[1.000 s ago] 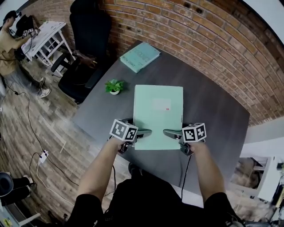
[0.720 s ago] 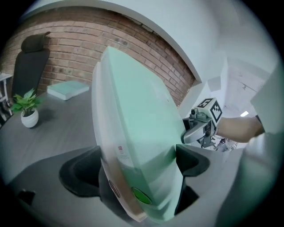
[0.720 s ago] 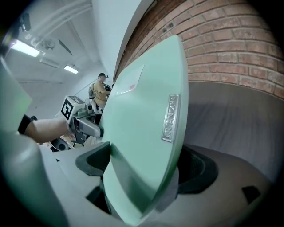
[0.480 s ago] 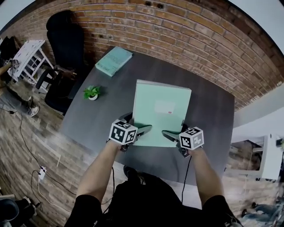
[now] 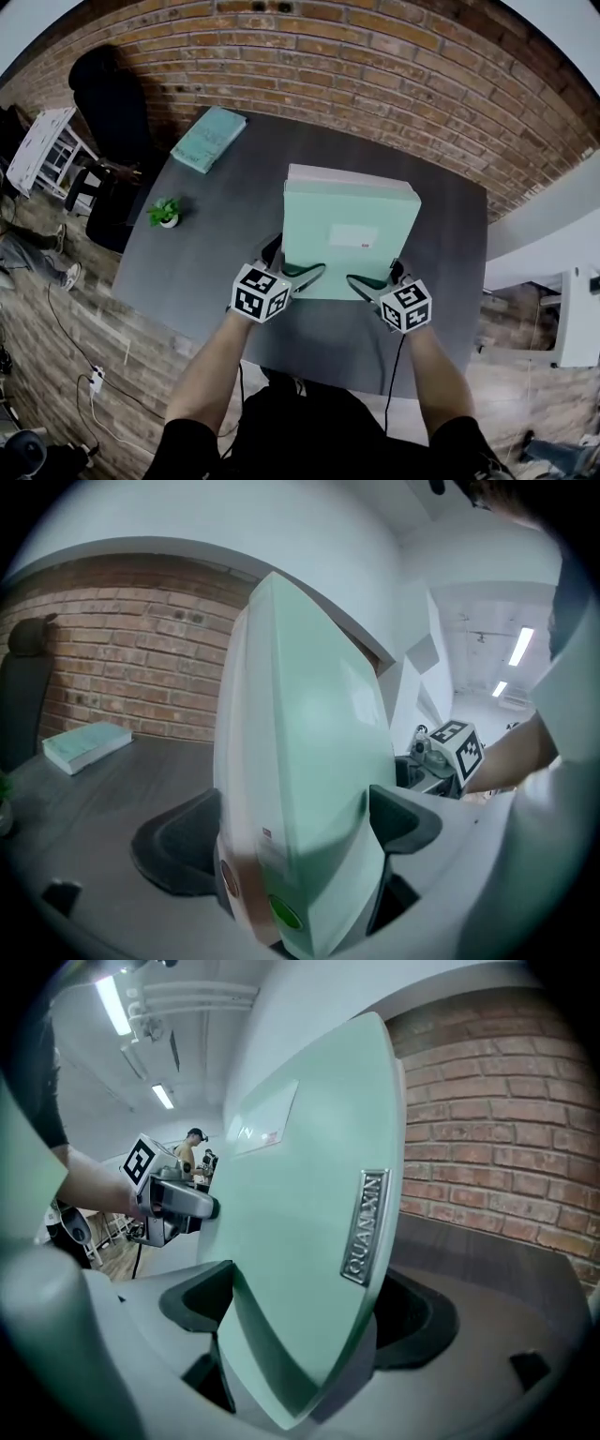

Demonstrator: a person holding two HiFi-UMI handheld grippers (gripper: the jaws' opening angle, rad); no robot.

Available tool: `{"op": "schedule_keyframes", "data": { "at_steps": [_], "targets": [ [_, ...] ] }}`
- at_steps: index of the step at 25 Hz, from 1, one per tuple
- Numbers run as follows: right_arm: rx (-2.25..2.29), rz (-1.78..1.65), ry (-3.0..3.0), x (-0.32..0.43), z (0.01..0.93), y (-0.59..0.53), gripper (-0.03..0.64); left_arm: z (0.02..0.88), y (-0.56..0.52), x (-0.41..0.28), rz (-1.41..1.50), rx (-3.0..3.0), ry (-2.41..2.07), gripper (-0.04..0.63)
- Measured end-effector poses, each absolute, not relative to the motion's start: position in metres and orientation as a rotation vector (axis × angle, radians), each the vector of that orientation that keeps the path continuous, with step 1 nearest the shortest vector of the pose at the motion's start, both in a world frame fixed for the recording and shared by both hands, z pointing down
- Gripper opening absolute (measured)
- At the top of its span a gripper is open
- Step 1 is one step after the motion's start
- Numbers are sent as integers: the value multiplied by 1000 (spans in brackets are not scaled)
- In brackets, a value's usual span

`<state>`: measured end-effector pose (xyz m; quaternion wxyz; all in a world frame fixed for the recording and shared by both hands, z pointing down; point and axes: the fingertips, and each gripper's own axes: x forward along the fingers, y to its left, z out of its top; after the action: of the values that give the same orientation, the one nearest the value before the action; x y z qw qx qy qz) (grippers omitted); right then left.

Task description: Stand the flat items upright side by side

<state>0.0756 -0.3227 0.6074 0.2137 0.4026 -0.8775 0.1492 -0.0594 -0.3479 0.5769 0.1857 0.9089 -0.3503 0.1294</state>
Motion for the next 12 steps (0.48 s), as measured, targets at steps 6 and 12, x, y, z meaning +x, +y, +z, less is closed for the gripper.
{"op": "schedule_keyframes", "data": {
  "at_steps": [6,12],
  "targets": [
    [1155,196,-2387,107,607,-317,469,583,-336,-34,353,2644,-982,494],
    [1193,103,-2341,121,610,-303,472,585,-320,-23,419,2705,-938,474]
  ]
}}
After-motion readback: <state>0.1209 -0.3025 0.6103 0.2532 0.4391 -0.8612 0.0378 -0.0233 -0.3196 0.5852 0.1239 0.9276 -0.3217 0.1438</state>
